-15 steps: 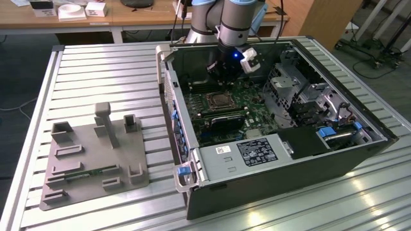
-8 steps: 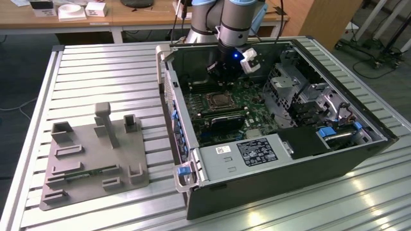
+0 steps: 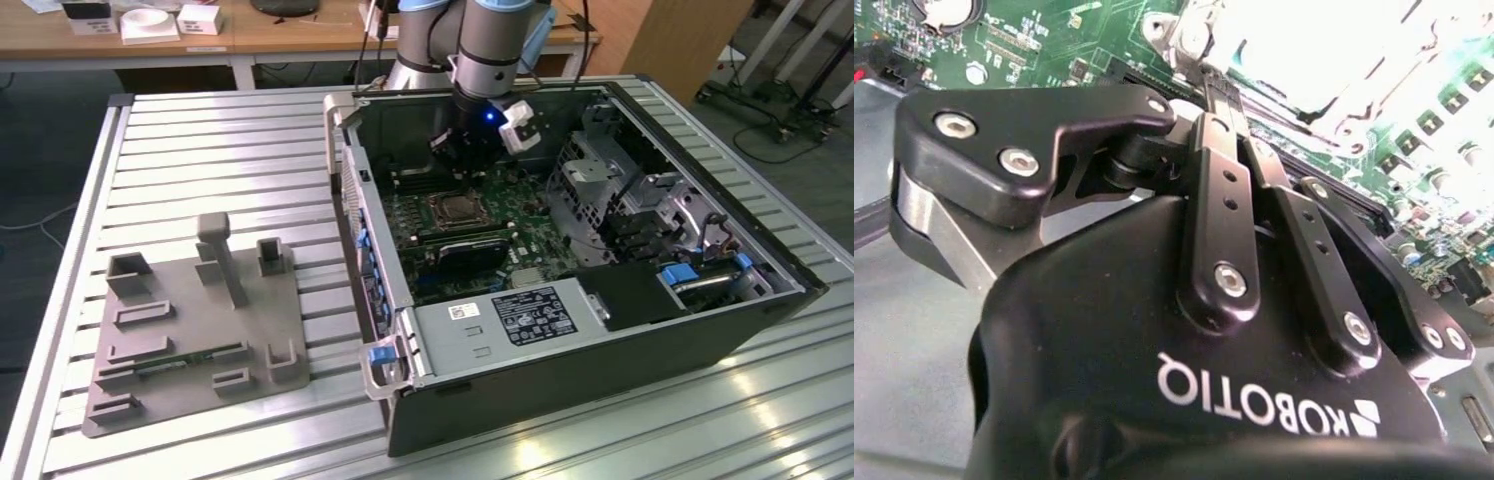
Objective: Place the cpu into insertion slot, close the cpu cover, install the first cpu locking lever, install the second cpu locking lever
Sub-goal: 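Install the first cpu locking lever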
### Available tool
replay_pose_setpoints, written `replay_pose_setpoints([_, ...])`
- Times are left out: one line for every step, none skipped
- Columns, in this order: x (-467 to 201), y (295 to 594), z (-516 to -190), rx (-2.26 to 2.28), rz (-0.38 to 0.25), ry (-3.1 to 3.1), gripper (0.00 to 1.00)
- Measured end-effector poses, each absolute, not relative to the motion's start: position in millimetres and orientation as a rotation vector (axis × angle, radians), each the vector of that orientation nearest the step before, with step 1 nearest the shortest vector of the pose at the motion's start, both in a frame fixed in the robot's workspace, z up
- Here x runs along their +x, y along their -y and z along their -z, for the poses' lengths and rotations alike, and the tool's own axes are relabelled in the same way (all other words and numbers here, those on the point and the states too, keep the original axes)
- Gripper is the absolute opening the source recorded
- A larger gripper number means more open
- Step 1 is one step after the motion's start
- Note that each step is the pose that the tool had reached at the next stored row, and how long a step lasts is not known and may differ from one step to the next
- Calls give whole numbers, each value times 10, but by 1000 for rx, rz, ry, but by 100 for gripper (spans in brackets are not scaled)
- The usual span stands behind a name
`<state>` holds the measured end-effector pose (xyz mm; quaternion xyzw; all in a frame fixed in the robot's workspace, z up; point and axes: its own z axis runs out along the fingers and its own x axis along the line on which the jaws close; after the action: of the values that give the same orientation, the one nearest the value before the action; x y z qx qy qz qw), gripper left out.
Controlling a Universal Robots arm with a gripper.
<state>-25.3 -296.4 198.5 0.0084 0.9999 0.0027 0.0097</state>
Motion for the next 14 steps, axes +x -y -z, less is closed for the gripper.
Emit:
replay_pose_setpoints([-252, 2965, -1977, 27, -7, -3121, 10])
replay_pose_setpoints([-252, 2966, -1969, 29, -6, -3122, 10])
replay_pose_setpoints([-252, 2963, -1957, 30, -8, -3122, 10])
replay_pose_setpoints([-252, 2965, -1951, 32, -5, -3122, 10])
replay_pose_setpoints([-252, 2965, -1949, 33, -4, -3122, 10])
replay_pose_setpoints([-252, 2965, -1949, 33, -4, -3122, 10])
replay_pose_setpoints([-252, 2965, -1949, 33, -4, -3122, 10])
replay_pose_setpoints([-251, 2964, -1952, 33, -4, -3121, 10])
replay_pose_setpoints([-250, 2963, -1964, 33, -6, -3121, 10])
replay_pose_setpoints([-249, 2960, -1980, 33, -8, -3120, 10])
replay_pose_setpoints([-250, 2962, -2006, 33, -7, -3120, 10])
replay_pose_setpoints([-251, 2964, -2031, 33, -5, -3121, 10])
replay_pose_setpoints([-251, 2964, -2046, 33, -5, -3121, 10])
replay_pose_setpoints([-251, 2964, -2055, 33, -5, -3121, 10])
